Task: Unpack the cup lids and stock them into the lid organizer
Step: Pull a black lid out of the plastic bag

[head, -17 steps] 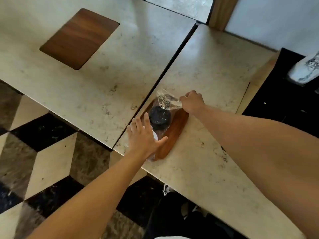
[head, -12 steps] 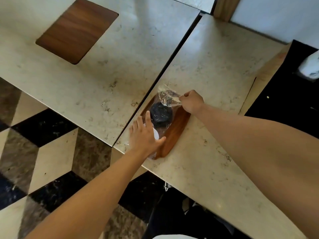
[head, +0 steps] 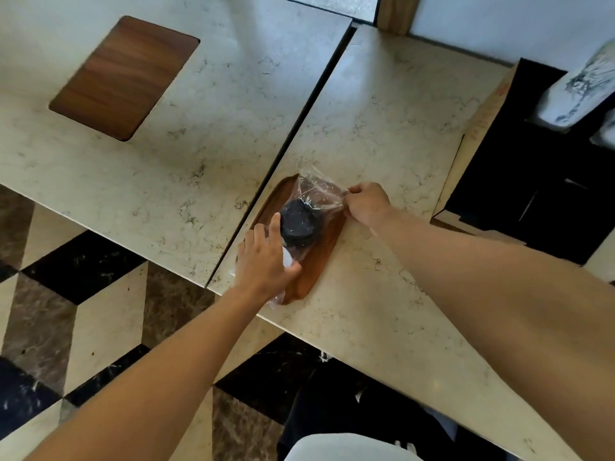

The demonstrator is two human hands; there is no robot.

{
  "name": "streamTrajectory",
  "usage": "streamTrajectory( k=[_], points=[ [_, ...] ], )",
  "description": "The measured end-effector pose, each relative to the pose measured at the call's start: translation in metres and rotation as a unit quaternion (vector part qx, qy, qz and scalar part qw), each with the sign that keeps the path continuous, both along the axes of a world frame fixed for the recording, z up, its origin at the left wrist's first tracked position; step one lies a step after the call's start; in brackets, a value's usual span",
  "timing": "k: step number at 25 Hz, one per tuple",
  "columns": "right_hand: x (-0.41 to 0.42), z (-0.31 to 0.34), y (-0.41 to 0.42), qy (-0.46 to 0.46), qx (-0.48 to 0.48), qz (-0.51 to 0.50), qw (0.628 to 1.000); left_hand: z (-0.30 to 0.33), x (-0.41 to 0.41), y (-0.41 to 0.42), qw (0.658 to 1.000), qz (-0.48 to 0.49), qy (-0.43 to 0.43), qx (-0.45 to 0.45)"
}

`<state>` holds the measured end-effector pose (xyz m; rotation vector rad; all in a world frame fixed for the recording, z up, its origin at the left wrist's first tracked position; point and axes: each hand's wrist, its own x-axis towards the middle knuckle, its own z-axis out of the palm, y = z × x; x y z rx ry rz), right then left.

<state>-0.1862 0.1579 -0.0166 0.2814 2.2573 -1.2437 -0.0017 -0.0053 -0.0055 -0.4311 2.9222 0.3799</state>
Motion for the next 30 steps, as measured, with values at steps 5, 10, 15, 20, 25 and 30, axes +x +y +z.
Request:
streamTrajectory(
  k=[5, 10, 15, 20, 25, 30],
  points=[
    [0.028, 0.008, 0.071, -0.039, -0.04, -0.064, 0.996, 0.008, 0.003, 0.024, 0.995, -0.098, -0.004, 0.011],
    [0.077, 0.007, 0.156, -0.072, -0.086, -0.11, 0.988, 0.012, 0.01, 0.071, 0.981, -0.194, -0.021, -0.005],
    [0.131, 0.004, 0.238, -0.076, -0.085, -0.156, 0.981, 0.01, 0.01, 0.124, 0.952, -0.304, -0.037, -0.021],
    [0.181, 0.0, 0.294, -0.09, -0.076, -0.219, 0.969, 0.004, -0.005, 0.164, 0.91, -0.411, -0.045, -0.039],
    [0.21, -0.004, 0.32, -0.117, -0.087, -0.251, 0.957, -0.001, -0.018, 0.186, 0.878, -0.474, -0.045, -0.045],
    [0.215, -0.013, 0.322, -0.116, -0.068, -0.264, 0.955, -0.007, -0.023, 0.19, 0.869, -0.491, -0.05, -0.042]
  ],
)
